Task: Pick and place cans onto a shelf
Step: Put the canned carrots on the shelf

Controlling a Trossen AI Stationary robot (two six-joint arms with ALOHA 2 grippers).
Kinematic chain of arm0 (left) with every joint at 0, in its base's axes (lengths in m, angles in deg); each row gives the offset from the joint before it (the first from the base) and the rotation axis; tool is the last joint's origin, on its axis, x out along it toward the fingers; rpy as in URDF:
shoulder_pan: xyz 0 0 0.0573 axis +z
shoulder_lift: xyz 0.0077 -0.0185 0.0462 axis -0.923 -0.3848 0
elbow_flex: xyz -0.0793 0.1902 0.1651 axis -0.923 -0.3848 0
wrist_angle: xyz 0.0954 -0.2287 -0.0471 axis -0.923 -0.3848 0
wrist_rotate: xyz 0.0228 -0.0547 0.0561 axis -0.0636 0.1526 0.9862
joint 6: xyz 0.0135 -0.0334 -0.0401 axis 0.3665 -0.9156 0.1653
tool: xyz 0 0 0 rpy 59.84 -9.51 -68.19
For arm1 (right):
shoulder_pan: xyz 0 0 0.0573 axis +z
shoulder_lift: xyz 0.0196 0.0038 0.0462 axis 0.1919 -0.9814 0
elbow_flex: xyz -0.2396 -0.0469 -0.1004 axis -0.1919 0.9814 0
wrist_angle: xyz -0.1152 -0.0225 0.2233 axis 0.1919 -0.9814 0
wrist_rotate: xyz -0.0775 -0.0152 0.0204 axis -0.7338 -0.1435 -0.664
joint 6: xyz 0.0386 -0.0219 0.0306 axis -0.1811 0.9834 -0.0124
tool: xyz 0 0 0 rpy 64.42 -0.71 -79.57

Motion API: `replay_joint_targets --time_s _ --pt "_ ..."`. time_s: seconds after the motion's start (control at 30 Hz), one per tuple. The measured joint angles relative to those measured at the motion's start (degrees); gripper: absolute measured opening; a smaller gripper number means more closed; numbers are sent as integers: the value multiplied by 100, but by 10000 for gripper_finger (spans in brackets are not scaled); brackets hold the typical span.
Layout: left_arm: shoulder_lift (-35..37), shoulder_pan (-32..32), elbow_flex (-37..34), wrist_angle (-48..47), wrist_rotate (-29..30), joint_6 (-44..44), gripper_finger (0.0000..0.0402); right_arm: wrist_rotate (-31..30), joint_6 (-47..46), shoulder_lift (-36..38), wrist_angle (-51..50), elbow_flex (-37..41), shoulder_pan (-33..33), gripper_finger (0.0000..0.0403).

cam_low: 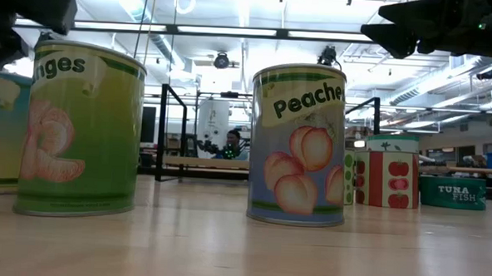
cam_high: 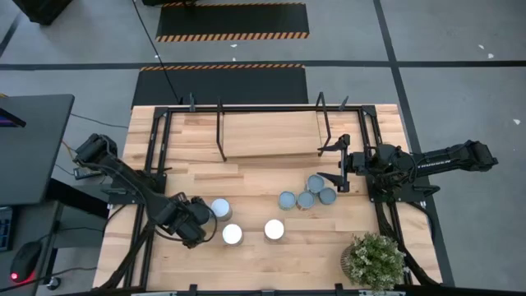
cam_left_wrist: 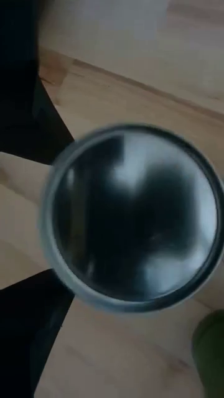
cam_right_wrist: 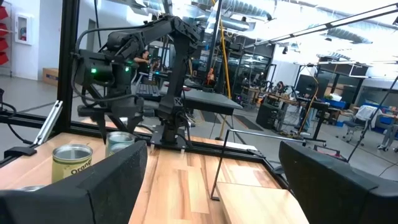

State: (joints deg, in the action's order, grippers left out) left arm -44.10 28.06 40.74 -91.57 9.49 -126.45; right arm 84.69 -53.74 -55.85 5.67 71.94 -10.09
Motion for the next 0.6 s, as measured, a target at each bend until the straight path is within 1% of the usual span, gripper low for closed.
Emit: replay_joint_targets --time_s 0.07,0.13,0.17,0.27,0.33,0.4,0.6 --pt "163 -108 0 -222 167 -210 263 0 0 0 0 0 0 372" --pt "223 -212 0 -243 349 -439 258 0 0 0 0 0 0 372" --pt "225 -250 0 -235 328 -514 257 0 0 0 0 0 0 372" --pt "225 -271 0 -234 -194 -762 263 0 1 0 0 0 0 372" --pt "221 -271 -2 -227 -481 -1114 278 0 4 0 0 0 0 372" --pt "221 -271 -2 -173 -605 -1445 302 0 5 0 0 0 0 372" --pt "171 -211 -2 12 -448 -1543 381 2 -15 0 0 0 0 372"
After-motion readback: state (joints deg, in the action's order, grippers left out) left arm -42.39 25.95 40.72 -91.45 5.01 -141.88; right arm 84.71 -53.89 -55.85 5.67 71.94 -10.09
